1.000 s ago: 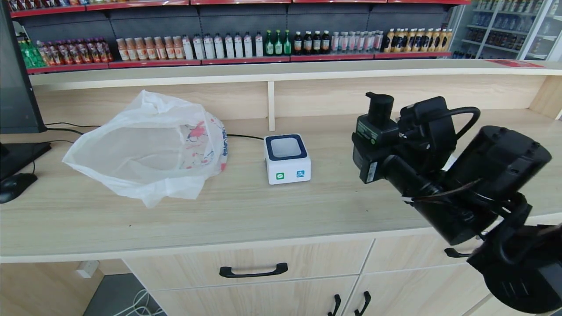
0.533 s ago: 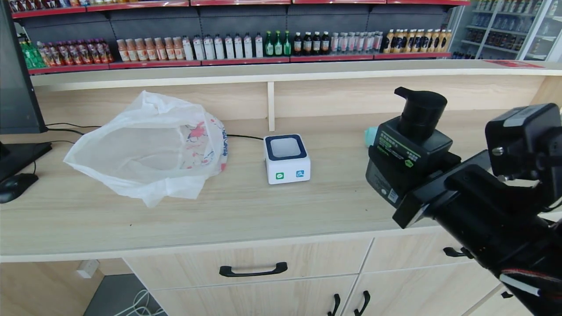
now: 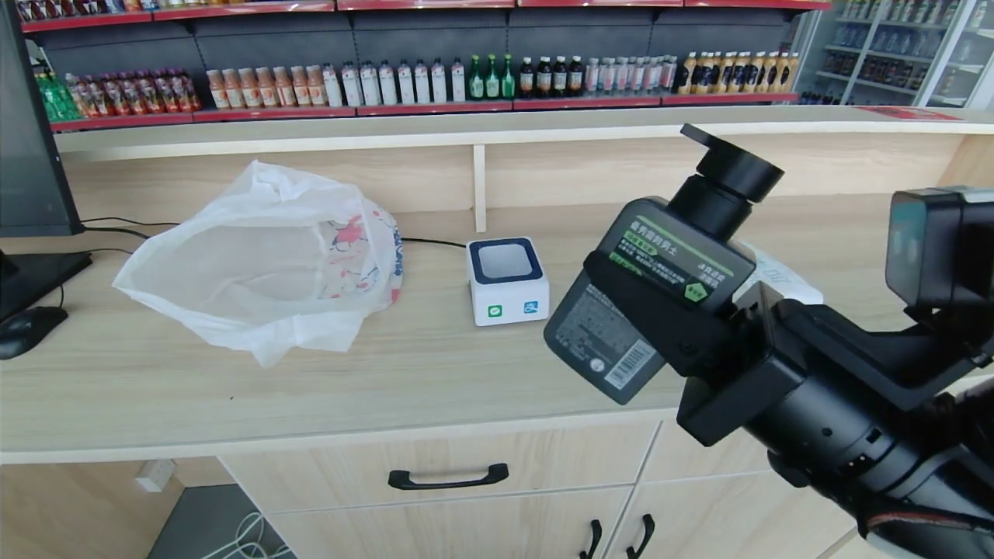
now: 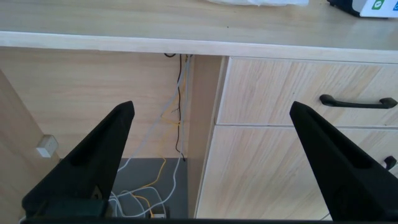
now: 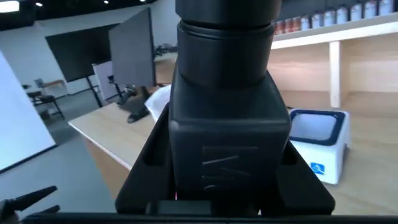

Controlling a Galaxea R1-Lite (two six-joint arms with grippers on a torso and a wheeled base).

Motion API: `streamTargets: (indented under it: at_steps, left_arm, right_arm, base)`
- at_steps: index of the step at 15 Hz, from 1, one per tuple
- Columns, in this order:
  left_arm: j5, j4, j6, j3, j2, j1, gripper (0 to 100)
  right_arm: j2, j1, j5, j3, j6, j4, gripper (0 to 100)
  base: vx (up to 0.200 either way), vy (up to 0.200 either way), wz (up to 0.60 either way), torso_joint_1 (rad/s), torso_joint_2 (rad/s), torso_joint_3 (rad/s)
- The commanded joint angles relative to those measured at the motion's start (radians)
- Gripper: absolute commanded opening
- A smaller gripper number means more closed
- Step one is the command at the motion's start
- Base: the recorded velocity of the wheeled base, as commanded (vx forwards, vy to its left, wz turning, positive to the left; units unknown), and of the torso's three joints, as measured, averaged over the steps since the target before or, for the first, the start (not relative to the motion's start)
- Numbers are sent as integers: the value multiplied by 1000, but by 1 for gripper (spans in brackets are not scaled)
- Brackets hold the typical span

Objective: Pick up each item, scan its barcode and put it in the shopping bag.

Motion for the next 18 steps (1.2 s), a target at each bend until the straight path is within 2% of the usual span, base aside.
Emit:
streamTargets:
  at_steps: [1,2,4,8,12,18]
  left_arm:
    - [0,0,0,0,0,0,100]
    - [0,0,0,0,0,0,100]
    - [0,0,0,0,0,0,100]
    - [0,0,0,0,0,0,100]
    - [0,0,0,0,0,0,100]
    - [0,0,0,0,0,0,100]
  right_arm:
    - [69,12,127,9,60,-19,0]
    - [70,36,141,26,112,-19,0]
    - [78,79,141,-20,230,-19,0]
    - [98,130,141,-157,305,-19,0]
    - [62,202,141,-123,390,-19,0]
    - [26,204,140,-104,424,-19,0]
  base:
    - [0,0,0,0,0,0]
    - [0,0,0,0,0,0]
    - [0,0,0,0,0,0]
    - [0,0,0,0,0,0]
    - [0,0,0,0,0,0]
    - [0,0,0,0,0,0]
